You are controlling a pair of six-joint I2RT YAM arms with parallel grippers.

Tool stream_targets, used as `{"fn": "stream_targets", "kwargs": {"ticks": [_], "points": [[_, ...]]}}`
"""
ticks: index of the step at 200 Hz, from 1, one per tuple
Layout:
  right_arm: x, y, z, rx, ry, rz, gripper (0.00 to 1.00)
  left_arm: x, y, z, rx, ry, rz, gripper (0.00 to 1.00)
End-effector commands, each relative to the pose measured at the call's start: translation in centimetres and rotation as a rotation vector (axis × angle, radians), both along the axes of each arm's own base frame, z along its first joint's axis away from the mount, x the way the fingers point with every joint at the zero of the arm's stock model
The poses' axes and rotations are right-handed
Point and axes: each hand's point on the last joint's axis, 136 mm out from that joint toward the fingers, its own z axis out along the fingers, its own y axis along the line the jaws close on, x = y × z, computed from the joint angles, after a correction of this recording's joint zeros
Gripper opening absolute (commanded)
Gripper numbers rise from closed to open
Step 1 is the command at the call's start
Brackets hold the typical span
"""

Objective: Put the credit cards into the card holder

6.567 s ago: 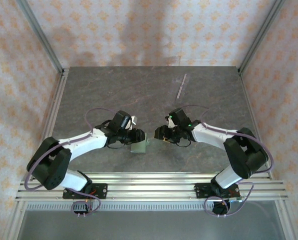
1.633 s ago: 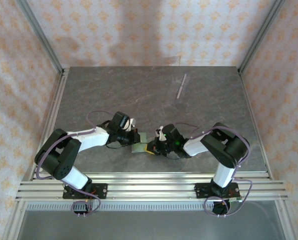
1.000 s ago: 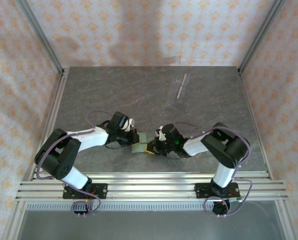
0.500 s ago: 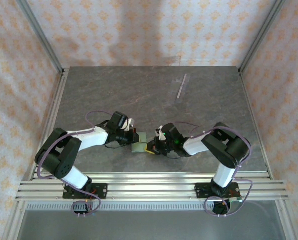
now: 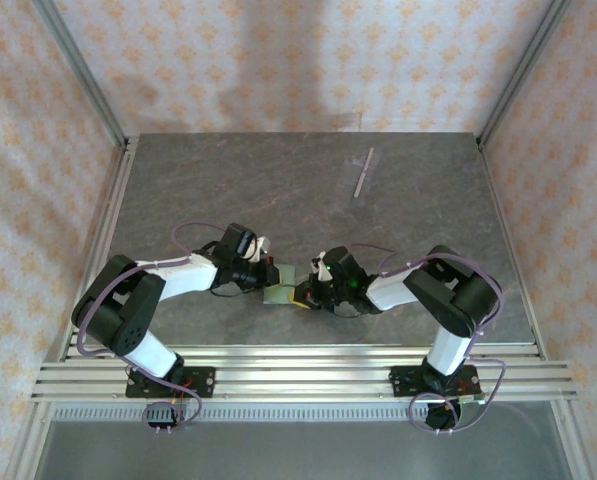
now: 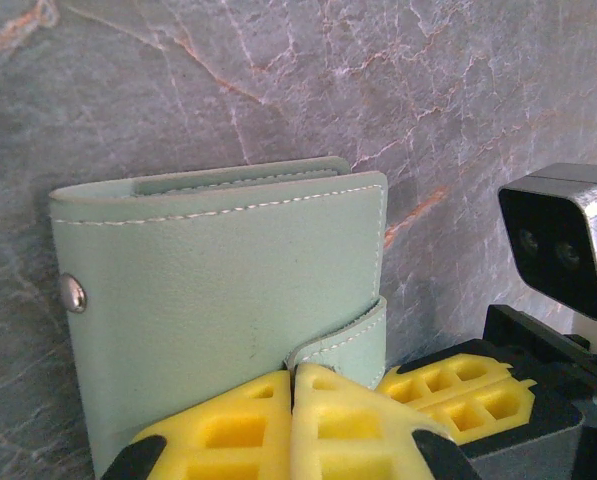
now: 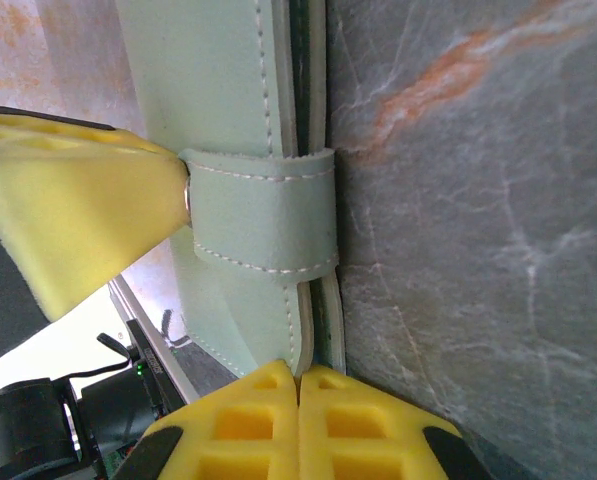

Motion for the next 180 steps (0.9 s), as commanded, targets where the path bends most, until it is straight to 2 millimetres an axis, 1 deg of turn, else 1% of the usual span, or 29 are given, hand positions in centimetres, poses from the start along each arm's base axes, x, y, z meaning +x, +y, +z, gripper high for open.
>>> {"fn": "stream_targets", "kwargs": {"ticks": [1, 41, 89, 149, 180], "points": [[-0.4, -1.0, -1.7, -0.084, 0.019, -0.012, 0.00, -0.7, 0.4, -0.5, 0.010, 0.028, 0.010, 0.00], [-0.4, -1.0, -1.7, -0.084, 0.019, -0.010, 0.00, -0.3, 0.1, 0.8, -0.008, 0.007, 0.012, 0.00], [-0.3, -0.9, -1.6, -0.082, 0.018, -0.010, 0.00, -0.3, -0.1, 1.1, -0.026, 0.000, 0.015, 0.00], [-0.3, -1.0, -1.7, -0.086, 0.018, -0.012, 0.00, -0.7, 0.1, 0.2, -0.010, 0.020, 0.006, 0.00], [-0.3, -1.0, -1.6, -0.084, 0.016, -0.013, 0.00, -1.0, 0.1, -0.7, -0.002, 0.038, 0.002, 0.00]]}}
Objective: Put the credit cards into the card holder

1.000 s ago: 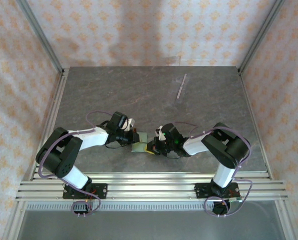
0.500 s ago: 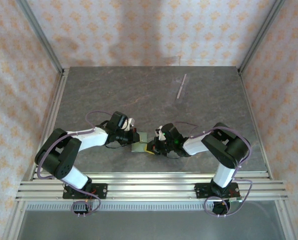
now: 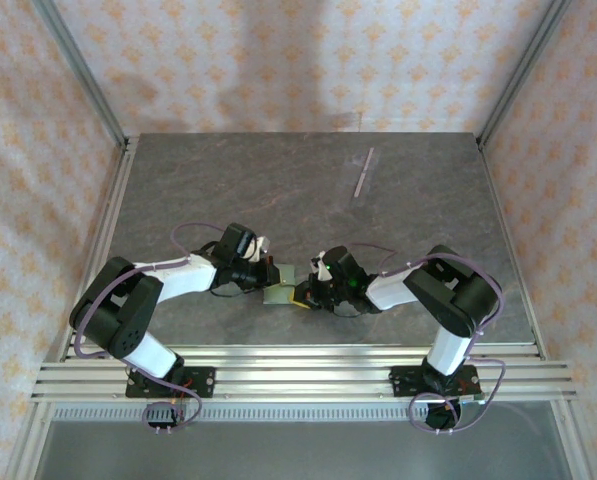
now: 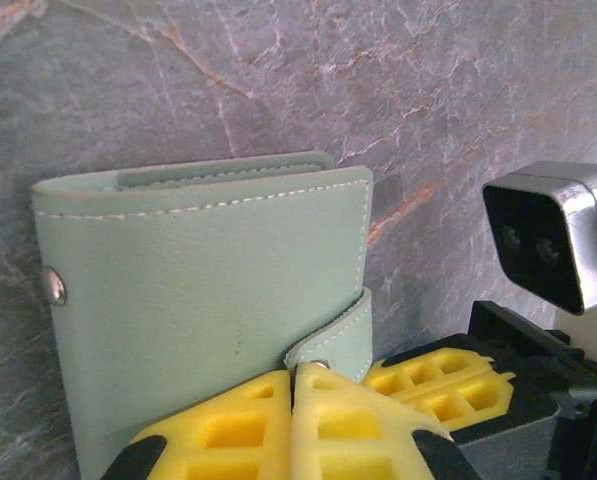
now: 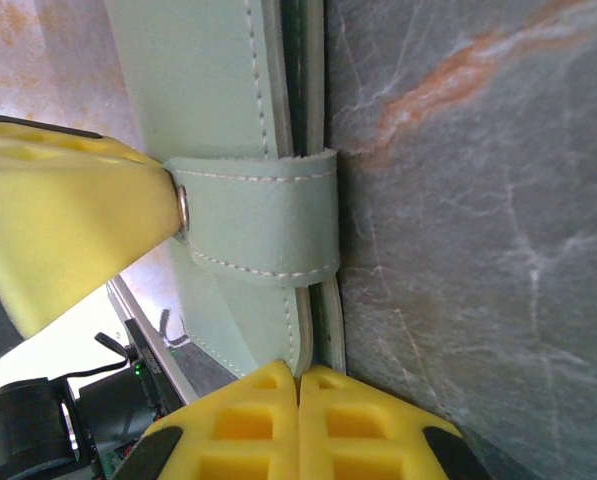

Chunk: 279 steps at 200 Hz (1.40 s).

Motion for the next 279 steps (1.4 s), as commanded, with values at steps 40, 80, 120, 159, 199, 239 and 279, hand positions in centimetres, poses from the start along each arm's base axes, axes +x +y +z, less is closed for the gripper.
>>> {"fn": "stream_targets", "kwargs": {"ticks": [40, 80, 120, 159, 199, 239, 279], "points": [[-0.2, -0.9, -1.5, -0.082, 0.016, -0.018, 0.00, -0.9, 0.4, -1.2, 0.018, 0.025, -0.008, 0.00], [-0.1, -0.8, -1.3, -0.077, 0.015, -0.018, 0.08, -0.9, 0.7, -2.1, 0.055, 0.040, -0.015, 0.00], [0.1, -0.8, 0.8, -0.068, -0.017, -0.015, 0.28, -1.0, 0.8, -2.3, 0.062, 0.043, -0.017, 0.00], [0.8, -1.9, 3.8, -0.116, -0.095, -0.003, 0.20, -1.1, 0.8, -2.5, 0.064, 0.047, -0.019, 0.00], [3.1, -0.7, 6.4, -0.049, -0.119, -0.017, 0.05, -1.0, 0.7, -2.7, 0.055, 0.046, -0.016, 0.00], [4.4, 1.7, 5.6, 0.001, -0.051, 0.005, 0.00, -1.0, 0.7, -2.7, 0.053, 0.049, -0.018, 0.00], [4.3, 2.0, 3.3, -0.023, 0.003, 0.011, 0.00, -1.3, 0.8, -2.6, 0.055, 0.049, -0.017, 0.00]]}}
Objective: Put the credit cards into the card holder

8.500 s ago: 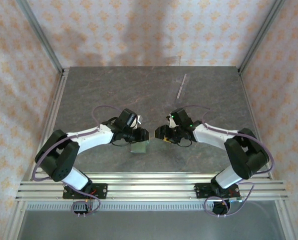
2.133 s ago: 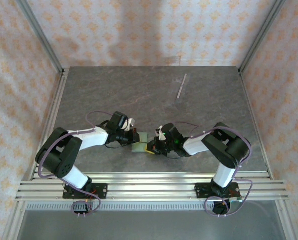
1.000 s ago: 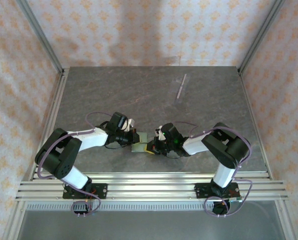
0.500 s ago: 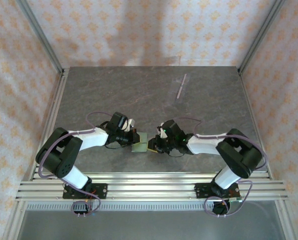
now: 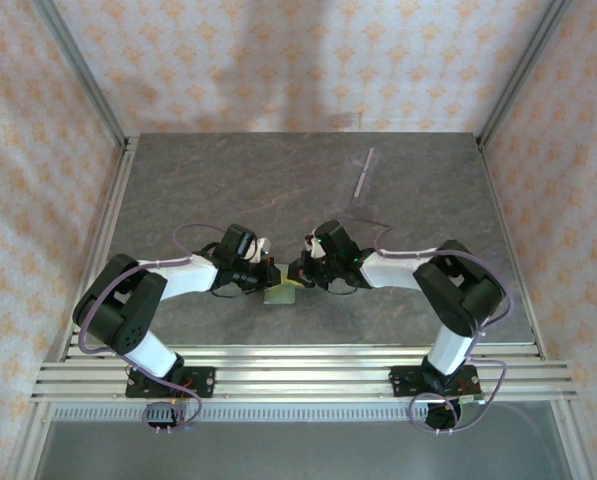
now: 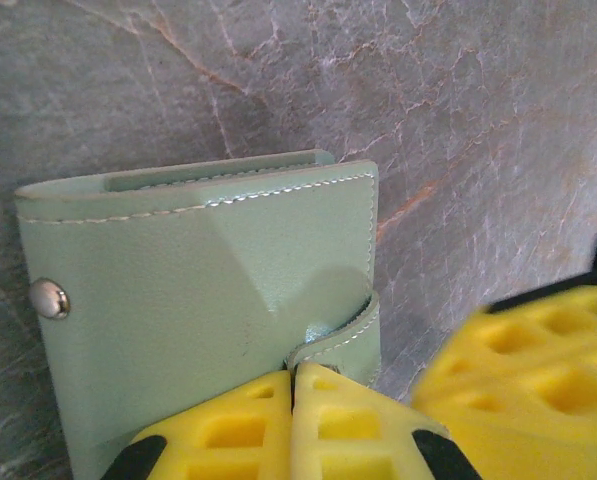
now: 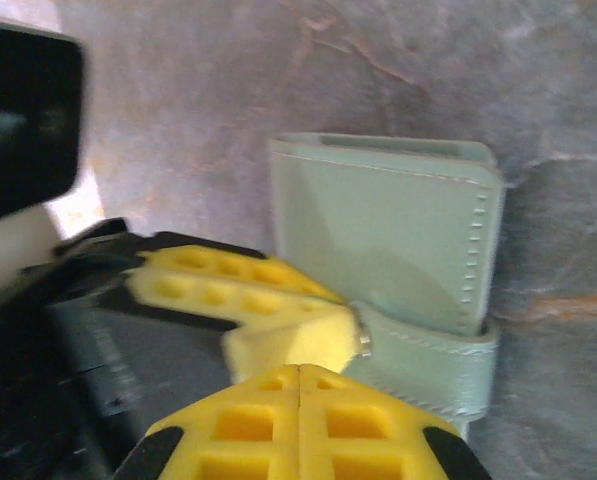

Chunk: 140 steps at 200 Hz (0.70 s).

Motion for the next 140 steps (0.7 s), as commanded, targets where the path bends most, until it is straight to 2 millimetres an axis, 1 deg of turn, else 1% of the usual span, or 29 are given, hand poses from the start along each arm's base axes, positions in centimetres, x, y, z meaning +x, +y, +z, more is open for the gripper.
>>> {"fn": "stream_targets", "kwargs": {"ticks": [1, 22, 43, 64, 78, 99, 123, 140], "points": [[0.1, 0.7, -0.1, 0.020, 0.017, 0.012, 0.00, -1.3, 1.0, -2.1, 0.063, 0.053, -0.004, 0.00], [0.1, 0.8, -0.8, 0.000, 0.036, 0.018, 0.00, -1.4, 1.0, -2.1, 0.060, 0.054, -0.005, 0.00], [0.2, 0.6, -1.0, -0.029, 0.045, 0.008, 0.00, -1.4, 1.0, -2.0, 0.057, 0.052, -0.006, 0.00], [0.2, 0.1, -1.3, -0.083, 0.063, 0.001, 0.00, -1.4, 1.0, -1.9, 0.058, 0.051, -0.006, 0.00], [0.0, -0.5, -2.0, -0.143, 0.084, 0.000, 0.00, -1.4, 1.0, -2.0, 0.058, 0.052, -0.006, 0.00], [-0.6, -1.5, -3.8, -0.251, 0.127, 0.017, 0.00, -1.3, 1.0, -1.9, 0.054, 0.048, -0.005, 0.00], [-1.8, -1.6, -5.6, -0.308, 0.168, 0.048, 0.00, -1.3, 0.9, -1.9, 0.048, 0.047, -0.005, 0.00], [-2.1, -2.4, -6.9, -0.378, 0.178, 0.049, 0.00, -1.3, 0.8, -1.9, 0.042, 0.048, -0.004, 0.00]]}}
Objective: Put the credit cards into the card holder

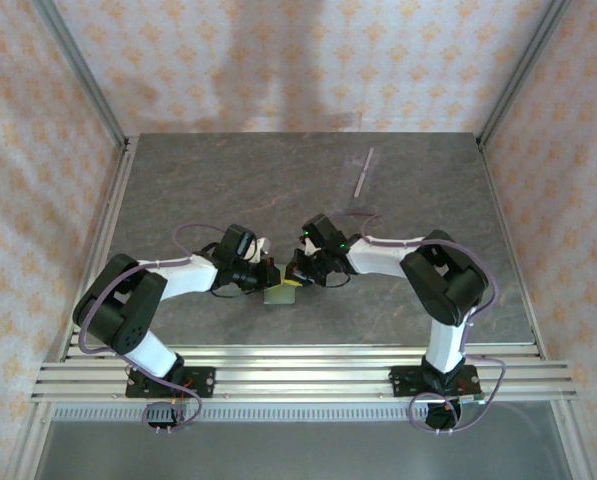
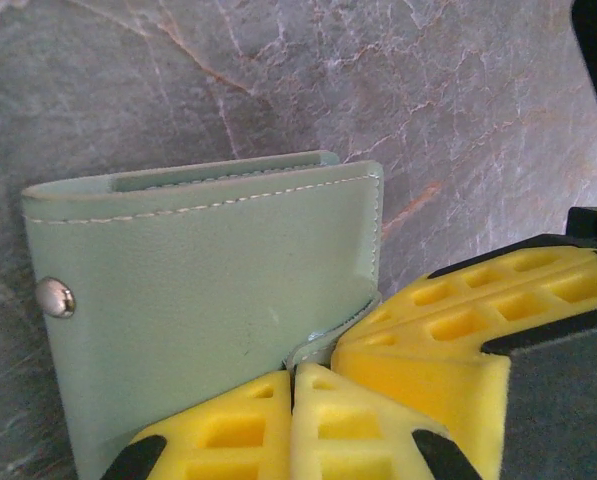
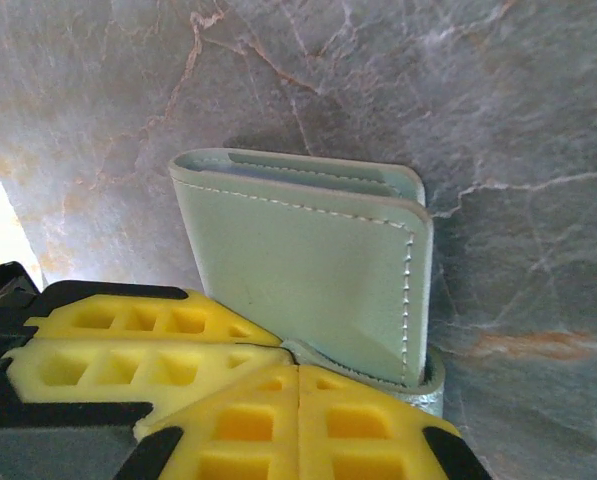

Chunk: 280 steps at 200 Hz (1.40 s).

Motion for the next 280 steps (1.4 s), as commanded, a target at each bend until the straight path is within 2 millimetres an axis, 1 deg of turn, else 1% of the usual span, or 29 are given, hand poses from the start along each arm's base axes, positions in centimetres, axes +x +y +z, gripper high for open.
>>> {"fn": "stream_targets", "kwargs": {"ticks": [1, 31, 57, 84, 118, 154, 164, 174, 182, 212, 247, 280], "points": [[-2.6, -2.7, -5.2, -0.222, 0.081, 0.026, 0.00, -1.3, 0.8, -1.9, 0.041, 0.048, -0.006, 0.00], [-3.3, -4.0, -6.7, -0.300, 0.098, 0.037, 0.00, -1.3, 0.6, -1.7, 0.026, 0.048, -0.007, 0.00], [-4.1, -4.7, -7.1, -0.333, 0.119, 0.069, 0.00, -1.3, 0.4, -1.5, 0.014, 0.048, -0.007, 0.00], [-5.0, -5.1, -7.6, -0.349, 0.144, 0.105, 0.00, -1.0, 0.1, -0.9, -0.009, 0.036, -0.008, 0.00], [-5.2, -5.5, -8.1, -0.374, 0.156, 0.120, 0.00, -1.0, -0.1, -0.6, -0.037, 0.040, -0.006, 0.00], [-5.4, -6.4, -8.8, -0.426, 0.159, 0.126, 0.00, -0.7, -0.6, 0.0, -0.085, 0.034, 0.009, 0.00], [-5.5, -6.9, -9.0, -0.449, 0.157, 0.135, 0.00, -0.6, -0.5, 0.2, -0.090, 0.029, 0.018, 0.02], [-5.6, -7.2, -9.1, -0.462, 0.157, 0.145, 0.00, -0.4, -0.4, 0.4, -0.096, 0.025, 0.027, 0.06], [-5.8, -7.4, -9.3, -0.469, 0.162, 0.151, 0.00, -0.2, -0.3, 0.6, -0.099, 0.022, 0.034, 0.07], [-6.1, -7.5, -9.6, -0.472, 0.170, 0.165, 0.00, 0.4, -0.1, 1.0, -0.112, 0.009, 0.055, 0.08], [-5.8, -7.1, -9.3, -0.456, 0.160, 0.172, 0.00, 0.8, 0.1, 1.7, -0.130, -0.010, 0.077, 0.08], [-5.5, -6.8, -8.7, -0.456, 0.148, 0.183, 0.00, 1.0, 1.1, 1.9, -0.105, -0.022, 0.113, 0.09]]}}
